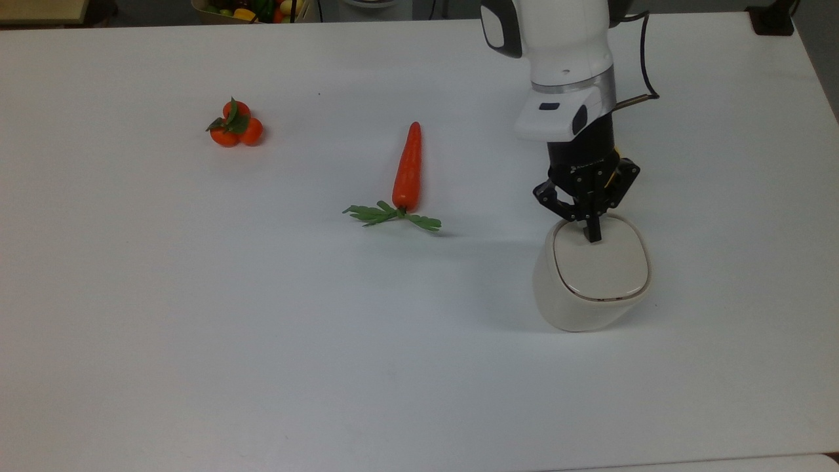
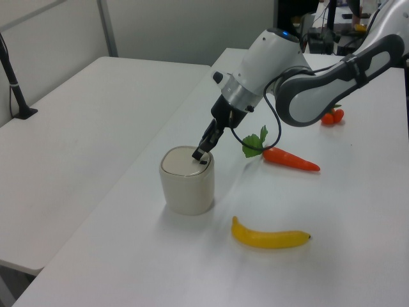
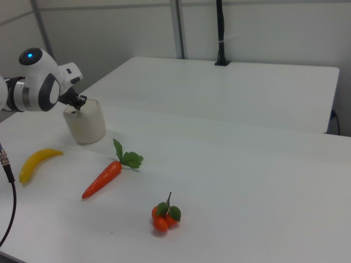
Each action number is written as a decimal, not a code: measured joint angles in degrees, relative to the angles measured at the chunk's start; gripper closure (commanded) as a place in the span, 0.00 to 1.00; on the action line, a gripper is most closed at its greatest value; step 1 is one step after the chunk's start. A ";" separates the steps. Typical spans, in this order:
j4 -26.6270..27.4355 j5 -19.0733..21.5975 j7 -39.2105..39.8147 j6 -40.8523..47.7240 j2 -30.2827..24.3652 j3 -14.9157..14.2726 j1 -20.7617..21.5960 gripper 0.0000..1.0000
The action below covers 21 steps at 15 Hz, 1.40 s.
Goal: Close garbage bin
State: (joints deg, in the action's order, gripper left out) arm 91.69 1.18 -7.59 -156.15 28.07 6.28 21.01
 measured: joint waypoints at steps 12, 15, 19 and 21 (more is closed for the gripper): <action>0.01 0.01 0.00 34.43 -17.74 -0.03 -8.92 0.13; 0.02 0.00 0.05 49.95 -22.60 -0.82 -10.91 0.00; 0.06 0.00 0.03 63.29 -29.52 -4.85 -11.40 0.00; 0.15 0.00 0.03 66.32 -31.05 -5.75 -11.40 0.00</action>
State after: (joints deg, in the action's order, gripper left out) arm 91.84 1.17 -7.56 -89.84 -2.98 0.53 9.61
